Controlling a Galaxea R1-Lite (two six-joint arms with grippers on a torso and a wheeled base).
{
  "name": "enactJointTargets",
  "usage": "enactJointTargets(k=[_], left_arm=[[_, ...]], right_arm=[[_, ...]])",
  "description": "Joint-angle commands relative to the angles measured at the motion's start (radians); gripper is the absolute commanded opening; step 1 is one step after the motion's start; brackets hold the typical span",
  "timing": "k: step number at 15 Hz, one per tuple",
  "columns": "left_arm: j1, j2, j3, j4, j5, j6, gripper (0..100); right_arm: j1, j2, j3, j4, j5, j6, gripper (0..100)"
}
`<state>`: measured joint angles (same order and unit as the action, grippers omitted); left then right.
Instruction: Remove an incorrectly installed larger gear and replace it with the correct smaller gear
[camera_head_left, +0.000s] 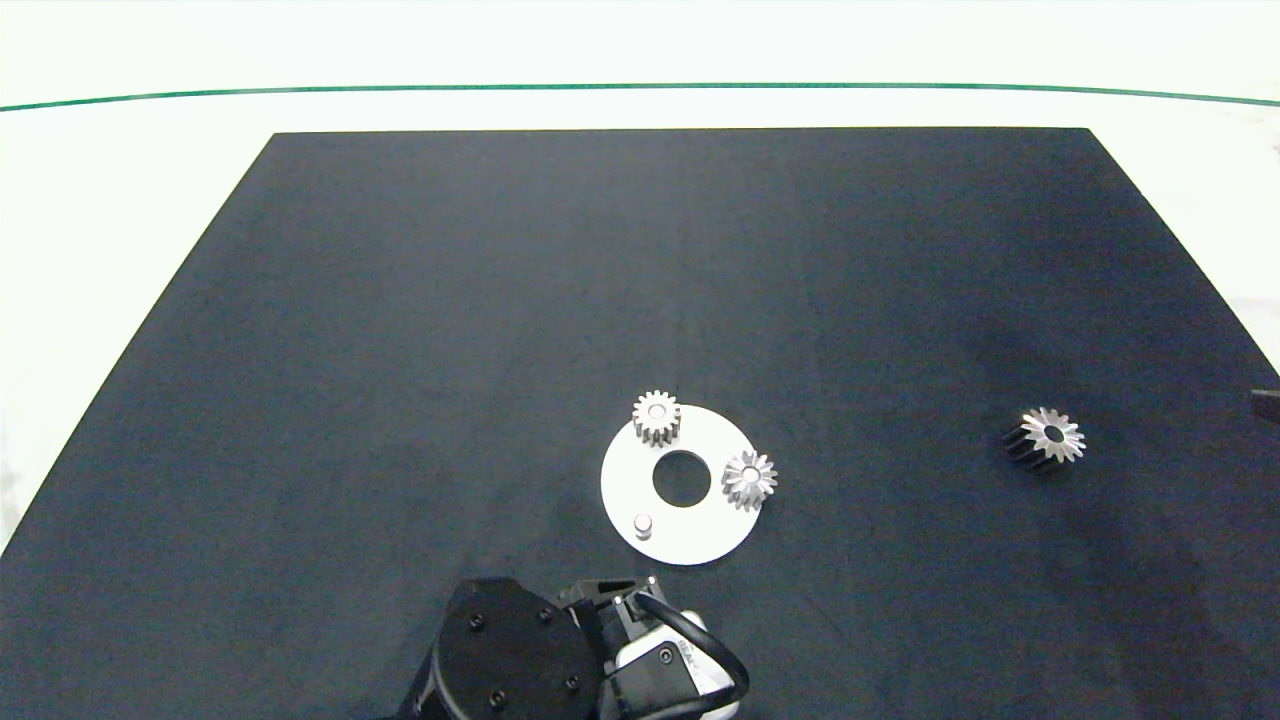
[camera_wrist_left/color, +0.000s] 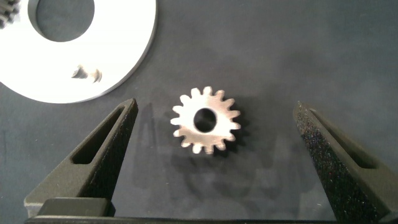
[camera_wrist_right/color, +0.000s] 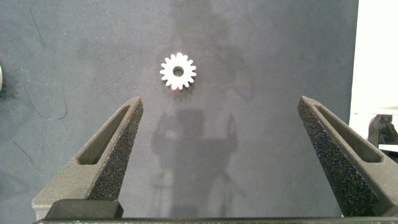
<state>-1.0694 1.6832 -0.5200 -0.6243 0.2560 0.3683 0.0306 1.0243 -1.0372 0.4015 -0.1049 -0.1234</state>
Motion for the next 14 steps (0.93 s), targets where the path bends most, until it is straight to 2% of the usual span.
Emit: enactJointTargets(k=[1, 6, 8, 14], left_arm=[[0.014, 0.009, -0.002, -0.003, 0.002, 0.003, 100], [0.016, 0.036, -0.012, -0.008, 0.002, 0.001, 99], [0.016, 0.036, -0.015, -0.006, 0.002, 0.001, 96], [0.016, 0.046, -0.017, -0.008, 0.002, 0.001, 84]], right_arm=[[0.000, -0.003, 0.002, 0.002, 0.001, -0.001, 100], [-0.014, -0.004, 0.002, 0.002, 0.007, -0.001, 100], [-0.028, -0.003, 0.002, 0.002, 0.027, -0.001, 100], [-0.034, -0.003, 0.002, 0.002, 0.033, -0.001, 100]])
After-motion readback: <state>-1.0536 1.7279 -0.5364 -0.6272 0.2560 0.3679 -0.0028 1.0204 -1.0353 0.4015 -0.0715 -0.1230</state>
